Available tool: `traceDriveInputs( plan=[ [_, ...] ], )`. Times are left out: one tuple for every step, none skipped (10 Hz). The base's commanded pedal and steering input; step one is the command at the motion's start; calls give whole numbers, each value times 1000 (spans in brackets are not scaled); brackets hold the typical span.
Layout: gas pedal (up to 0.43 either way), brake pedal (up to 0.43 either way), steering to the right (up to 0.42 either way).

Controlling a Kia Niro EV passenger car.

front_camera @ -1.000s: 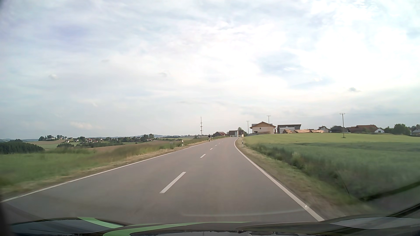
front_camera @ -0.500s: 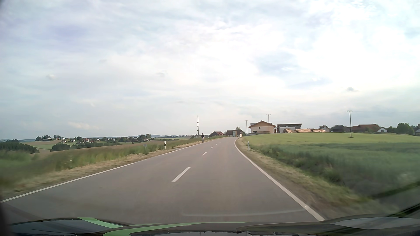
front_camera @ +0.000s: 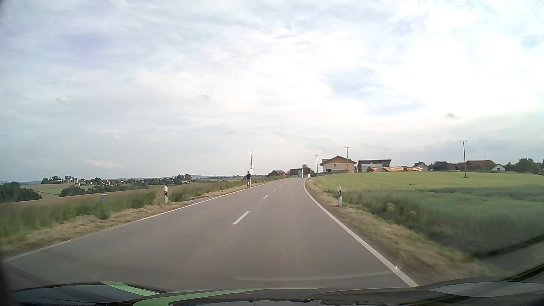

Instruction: Follow the waypoints while adhering to traffic rules and regulations

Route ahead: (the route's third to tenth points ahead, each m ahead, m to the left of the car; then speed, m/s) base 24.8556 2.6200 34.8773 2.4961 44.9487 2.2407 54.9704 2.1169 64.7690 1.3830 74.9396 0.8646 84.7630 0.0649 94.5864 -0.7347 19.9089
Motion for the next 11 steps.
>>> traceDriveInputs(
  plan=[
    [0,0,4],
    [0,0,4],
    [0,0,4],
    [0,0,4],
    [0,0,4],
    [0,0,2],
    [0,0,2],
    [0,0,2],
    [0,0,3],
    [0,0,4],
    [0,0,5]
  ],
)
